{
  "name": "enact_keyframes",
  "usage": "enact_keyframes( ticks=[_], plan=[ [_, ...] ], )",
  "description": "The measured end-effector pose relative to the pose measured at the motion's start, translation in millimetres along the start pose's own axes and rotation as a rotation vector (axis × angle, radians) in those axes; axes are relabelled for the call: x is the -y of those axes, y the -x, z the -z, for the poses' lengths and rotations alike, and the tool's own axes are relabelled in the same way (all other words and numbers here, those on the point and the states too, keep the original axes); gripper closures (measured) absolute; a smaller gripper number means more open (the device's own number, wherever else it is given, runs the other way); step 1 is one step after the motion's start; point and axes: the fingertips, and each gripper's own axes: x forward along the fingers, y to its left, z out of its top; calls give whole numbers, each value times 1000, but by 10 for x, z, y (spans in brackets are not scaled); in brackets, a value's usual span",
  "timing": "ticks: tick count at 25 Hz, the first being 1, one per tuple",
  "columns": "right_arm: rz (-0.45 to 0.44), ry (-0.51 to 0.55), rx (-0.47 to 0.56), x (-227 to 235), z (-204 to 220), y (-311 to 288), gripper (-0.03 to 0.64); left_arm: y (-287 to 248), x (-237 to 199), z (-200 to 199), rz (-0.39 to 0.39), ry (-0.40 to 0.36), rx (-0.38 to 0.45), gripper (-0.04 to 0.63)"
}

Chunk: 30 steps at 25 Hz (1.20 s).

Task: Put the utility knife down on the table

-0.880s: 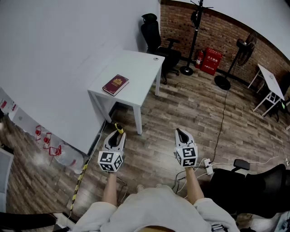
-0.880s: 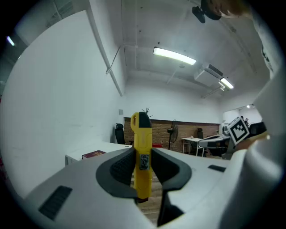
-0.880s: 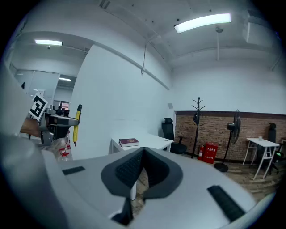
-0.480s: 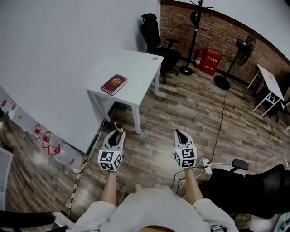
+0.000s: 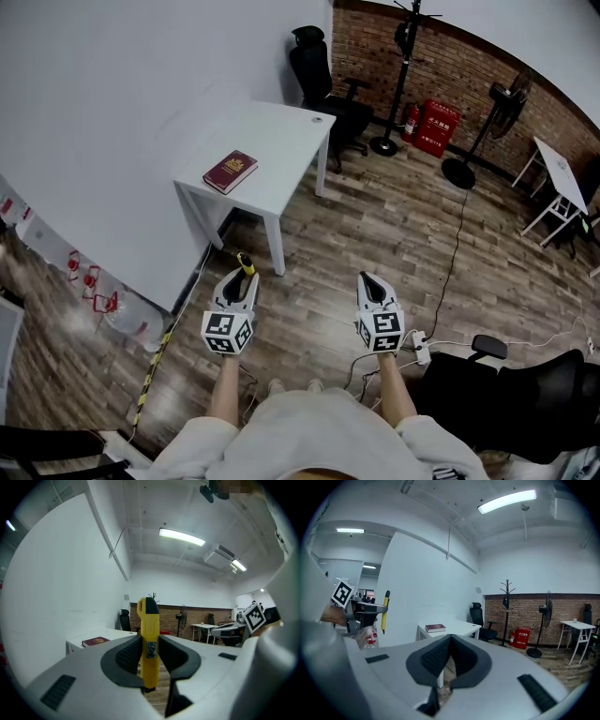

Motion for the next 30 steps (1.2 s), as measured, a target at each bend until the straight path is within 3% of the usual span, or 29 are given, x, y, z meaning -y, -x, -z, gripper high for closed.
enact_keyframes(
  ticks=[7,16,30],
  plan=[
    [-26,1,-10,145,105,-38,619,-96,157,93,-12,10,-5,485],
    [-40,14,-13,258,61,-446,618,-496,-41,120,-14,20,-11,485],
    [9,30,-19,753,-283,-1954,618,-2058,-872,-89,46,26,7,485]
  ],
)
